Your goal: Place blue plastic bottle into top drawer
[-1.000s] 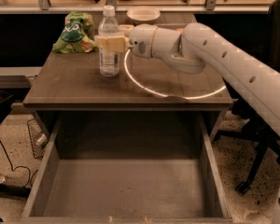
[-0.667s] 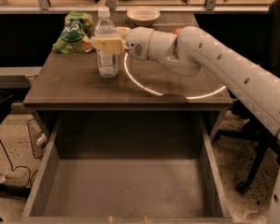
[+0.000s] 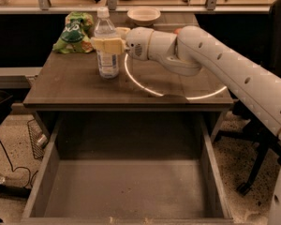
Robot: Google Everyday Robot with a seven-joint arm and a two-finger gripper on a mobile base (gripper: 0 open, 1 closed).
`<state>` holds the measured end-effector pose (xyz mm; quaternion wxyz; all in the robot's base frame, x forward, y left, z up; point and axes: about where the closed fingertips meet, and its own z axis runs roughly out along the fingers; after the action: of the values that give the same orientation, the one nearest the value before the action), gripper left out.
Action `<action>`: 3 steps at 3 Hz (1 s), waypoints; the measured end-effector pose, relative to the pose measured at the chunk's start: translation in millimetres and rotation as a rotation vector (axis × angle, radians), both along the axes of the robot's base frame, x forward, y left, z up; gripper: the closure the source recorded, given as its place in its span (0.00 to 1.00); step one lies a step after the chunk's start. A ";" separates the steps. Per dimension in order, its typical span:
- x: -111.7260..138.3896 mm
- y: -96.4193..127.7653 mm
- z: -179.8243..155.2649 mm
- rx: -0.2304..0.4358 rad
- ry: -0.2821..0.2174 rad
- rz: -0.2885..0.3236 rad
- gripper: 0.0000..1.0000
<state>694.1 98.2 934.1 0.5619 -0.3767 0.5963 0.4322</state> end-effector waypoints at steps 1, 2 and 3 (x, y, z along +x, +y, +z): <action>-0.1 0.2 0.5 0.000 0.000 0.000 0.27; -0.1 0.2 0.5 0.000 0.000 0.000 0.05; -0.8 2.5 0.9 0.000 0.000 0.004 0.00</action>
Offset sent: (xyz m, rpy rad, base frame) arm 0.0000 0.0001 0.0005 0.0000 0.0000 0.0002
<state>693.3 100.7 935.1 0.5612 -0.3778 0.5954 0.4334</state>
